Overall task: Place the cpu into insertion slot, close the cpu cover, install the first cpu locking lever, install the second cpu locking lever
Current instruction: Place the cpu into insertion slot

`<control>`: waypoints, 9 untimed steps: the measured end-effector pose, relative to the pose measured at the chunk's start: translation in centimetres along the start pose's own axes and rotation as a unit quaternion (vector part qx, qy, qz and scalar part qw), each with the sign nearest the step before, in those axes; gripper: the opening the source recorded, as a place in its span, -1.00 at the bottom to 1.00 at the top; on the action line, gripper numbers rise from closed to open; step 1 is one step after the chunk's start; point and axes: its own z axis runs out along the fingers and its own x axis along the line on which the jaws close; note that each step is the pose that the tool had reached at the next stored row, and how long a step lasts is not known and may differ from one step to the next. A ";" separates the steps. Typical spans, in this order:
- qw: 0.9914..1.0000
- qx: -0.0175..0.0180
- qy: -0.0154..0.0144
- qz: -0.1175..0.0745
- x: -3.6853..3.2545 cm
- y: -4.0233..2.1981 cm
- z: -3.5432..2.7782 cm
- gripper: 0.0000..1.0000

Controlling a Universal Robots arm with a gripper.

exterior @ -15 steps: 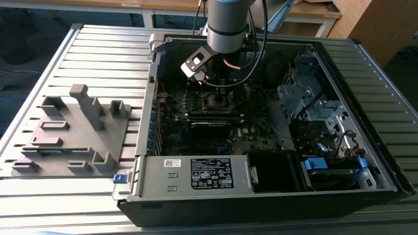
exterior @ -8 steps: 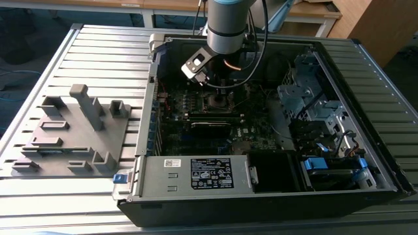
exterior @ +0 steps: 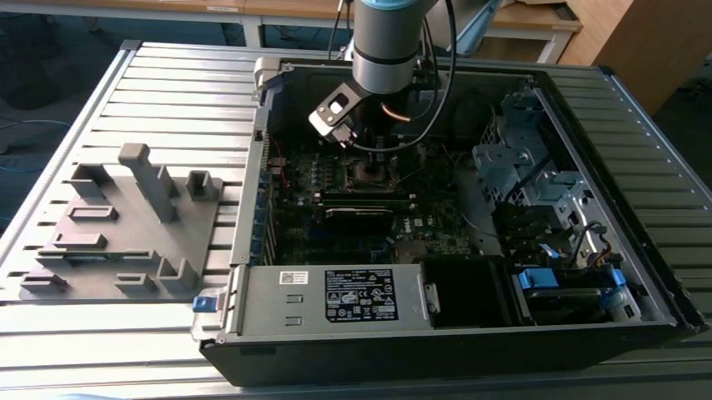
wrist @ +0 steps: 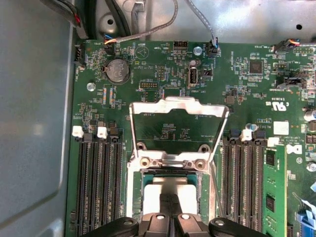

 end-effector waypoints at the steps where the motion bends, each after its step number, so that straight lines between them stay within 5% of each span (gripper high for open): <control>1: 1.000 0.000 0.000 0.000 -0.02 0.00 0.01 -0.79; 9: 1.000 0.000 0.000 0.000 -0.09 -0.01 0.11 -0.79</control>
